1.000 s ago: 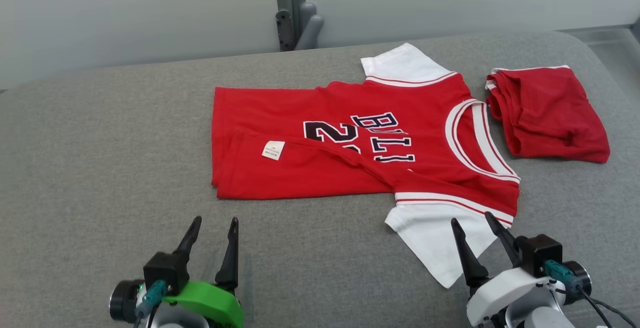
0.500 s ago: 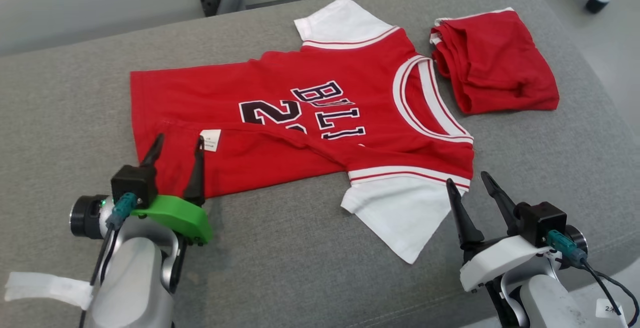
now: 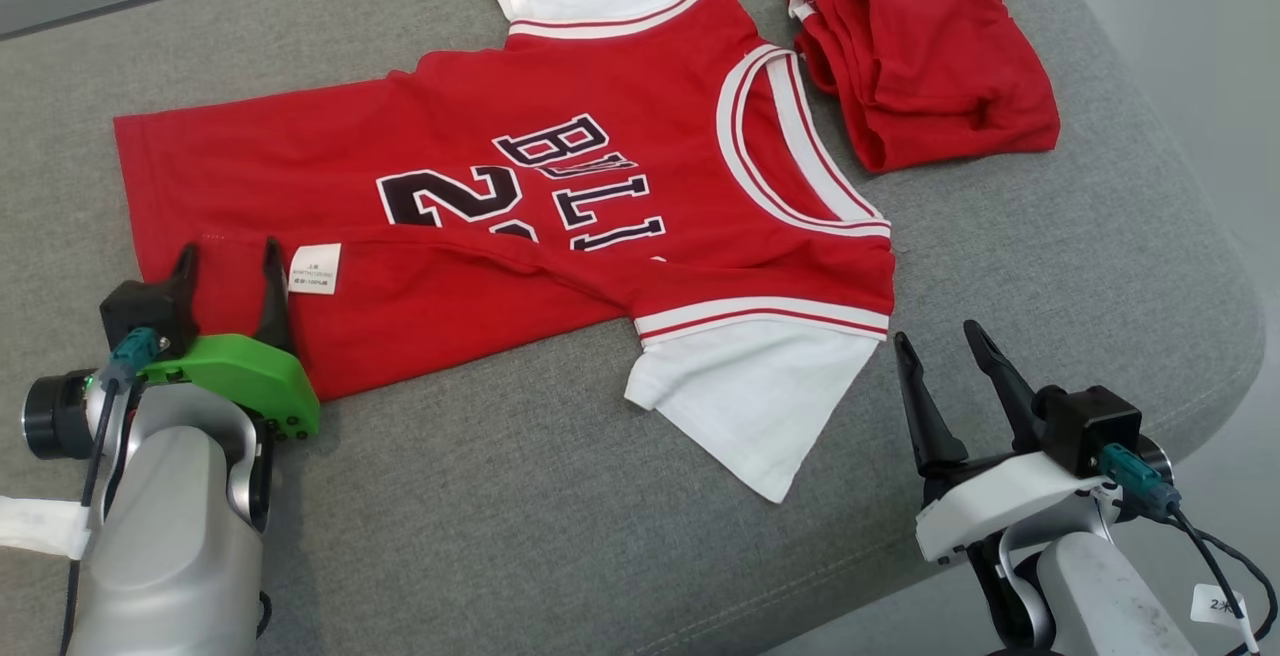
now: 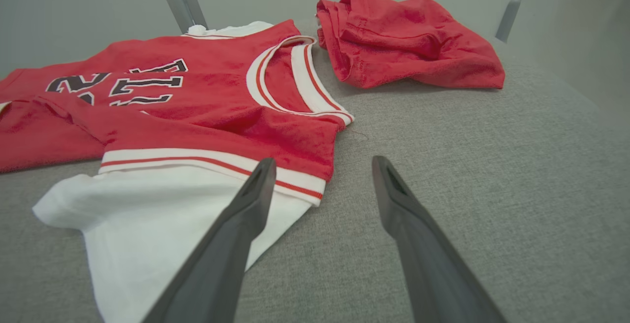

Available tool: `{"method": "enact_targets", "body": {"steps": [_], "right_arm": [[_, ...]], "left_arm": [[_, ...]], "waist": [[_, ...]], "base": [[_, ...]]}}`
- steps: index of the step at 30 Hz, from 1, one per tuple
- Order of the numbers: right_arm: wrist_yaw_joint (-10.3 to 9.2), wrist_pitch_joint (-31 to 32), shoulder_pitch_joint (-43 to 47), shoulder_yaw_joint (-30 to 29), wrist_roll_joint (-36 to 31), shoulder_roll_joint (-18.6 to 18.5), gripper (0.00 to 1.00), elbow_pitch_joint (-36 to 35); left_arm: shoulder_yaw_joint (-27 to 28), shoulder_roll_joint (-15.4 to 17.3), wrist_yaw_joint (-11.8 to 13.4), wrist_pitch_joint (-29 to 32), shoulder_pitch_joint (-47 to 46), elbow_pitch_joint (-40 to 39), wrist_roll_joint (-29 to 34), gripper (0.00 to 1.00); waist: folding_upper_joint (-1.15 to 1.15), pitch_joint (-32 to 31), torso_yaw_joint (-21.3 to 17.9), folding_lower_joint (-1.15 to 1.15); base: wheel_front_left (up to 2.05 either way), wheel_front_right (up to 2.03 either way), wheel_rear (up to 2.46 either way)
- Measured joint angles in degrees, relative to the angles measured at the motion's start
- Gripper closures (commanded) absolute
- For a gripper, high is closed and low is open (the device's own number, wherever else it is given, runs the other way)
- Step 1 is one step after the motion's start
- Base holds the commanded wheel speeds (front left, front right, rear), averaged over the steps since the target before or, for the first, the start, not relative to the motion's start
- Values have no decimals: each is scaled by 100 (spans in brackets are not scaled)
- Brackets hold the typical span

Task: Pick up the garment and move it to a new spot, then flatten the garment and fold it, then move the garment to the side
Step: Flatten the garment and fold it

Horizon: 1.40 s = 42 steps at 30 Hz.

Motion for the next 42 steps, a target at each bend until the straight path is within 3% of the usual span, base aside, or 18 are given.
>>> {"method": "enact_targets", "body": {"steps": [19, 26, 27, 29, 31, 42], "right_arm": [[0, 0, -76, 7, 2, 51, 0, 41], [0, 0, -97, -8, 10, 58, 0, 69], [0, 0, -97, -11, 10, 63, 0, 75], [0, 1, -97, -12, 10, 68, 0, 87], [0, 0, -99, -19, 11, 73, 0, 107], [-1, 1, 119, -435, 16, 30, 0, 268]], "left_arm": [[110, 35, -51, 0, -172, 223, 26, 4], [111, 36, -78, 0, -175, 214, 53, 33], [113, 36, -80, 0, -175, 209, 54, 48], [120, 33, -87, 0, -175, 171, 70, 65], [127, 31, -88, 0, -174, 86, 76, 100], [-37, -354, -227, 0, 344, -705, 68, 100]], "waist": [[0, 86, 20, 0], [0, 78, 8, 0], [0, 79, 11, 0], [0, 76, 21, 0], [0, 64, 30, 0], [0, -299, 380, 0]], "base": [[0, 0, 0], [0, 0, 0], [0, 0, 0], [0, 0, 0], [0, 0, 0], [0, 0, 0]]}}
